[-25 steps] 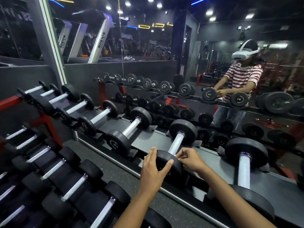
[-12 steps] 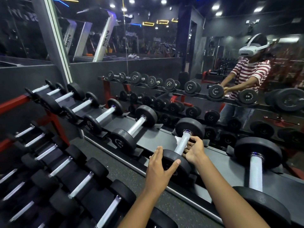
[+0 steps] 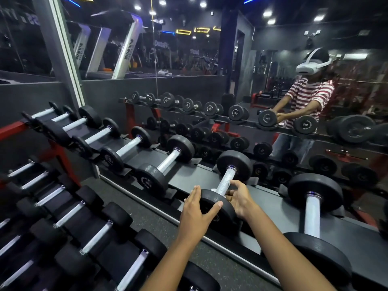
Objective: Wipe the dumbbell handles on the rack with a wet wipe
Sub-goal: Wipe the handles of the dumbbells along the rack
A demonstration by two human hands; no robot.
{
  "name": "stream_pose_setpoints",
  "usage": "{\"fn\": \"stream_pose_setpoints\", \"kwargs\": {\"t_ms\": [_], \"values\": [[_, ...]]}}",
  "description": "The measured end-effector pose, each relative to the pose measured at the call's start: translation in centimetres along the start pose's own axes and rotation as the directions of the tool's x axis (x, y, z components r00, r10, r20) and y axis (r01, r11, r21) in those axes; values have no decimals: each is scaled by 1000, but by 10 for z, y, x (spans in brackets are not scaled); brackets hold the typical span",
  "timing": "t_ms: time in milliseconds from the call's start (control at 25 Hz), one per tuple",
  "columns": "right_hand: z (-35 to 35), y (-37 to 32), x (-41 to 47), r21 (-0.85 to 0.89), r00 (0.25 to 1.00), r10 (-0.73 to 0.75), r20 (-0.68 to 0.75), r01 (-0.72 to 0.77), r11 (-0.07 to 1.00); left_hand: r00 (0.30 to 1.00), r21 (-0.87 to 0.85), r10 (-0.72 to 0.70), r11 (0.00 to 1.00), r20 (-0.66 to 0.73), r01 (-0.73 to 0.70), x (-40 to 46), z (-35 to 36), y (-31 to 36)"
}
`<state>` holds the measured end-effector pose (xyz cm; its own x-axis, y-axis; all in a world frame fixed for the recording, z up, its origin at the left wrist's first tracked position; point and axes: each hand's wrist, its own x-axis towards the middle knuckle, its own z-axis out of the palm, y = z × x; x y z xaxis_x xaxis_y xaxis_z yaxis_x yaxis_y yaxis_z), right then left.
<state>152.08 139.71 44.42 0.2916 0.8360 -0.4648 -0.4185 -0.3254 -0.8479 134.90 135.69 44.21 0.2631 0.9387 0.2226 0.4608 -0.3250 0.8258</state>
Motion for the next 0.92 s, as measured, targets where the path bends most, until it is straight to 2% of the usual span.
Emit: {"fn": "stream_pose_setpoints", "kwargs": {"t_ms": [160,360,520,800,920], "values": [[0,6,-15,-174,994,-98,-56,87,981,999,4,14,1000,41,-14,0,-6,6],[-12,7,-42,-404,951,-291,-107,226,886,997,8,75,997,38,-75,0,-24,9],[-23,-5,-77,-616,871,-485,-80,340,711,991,-3,130,992,24,-130,-20,-32,17],[-27,-5,-152,-759,749,-663,15,440,480,977,-33,212,977,-21,-212,-67,-54,39],[-25,-1,-184,-747,687,-725,40,502,435,973,-44,232,972,-22,-233,-82,-68,44]]}}
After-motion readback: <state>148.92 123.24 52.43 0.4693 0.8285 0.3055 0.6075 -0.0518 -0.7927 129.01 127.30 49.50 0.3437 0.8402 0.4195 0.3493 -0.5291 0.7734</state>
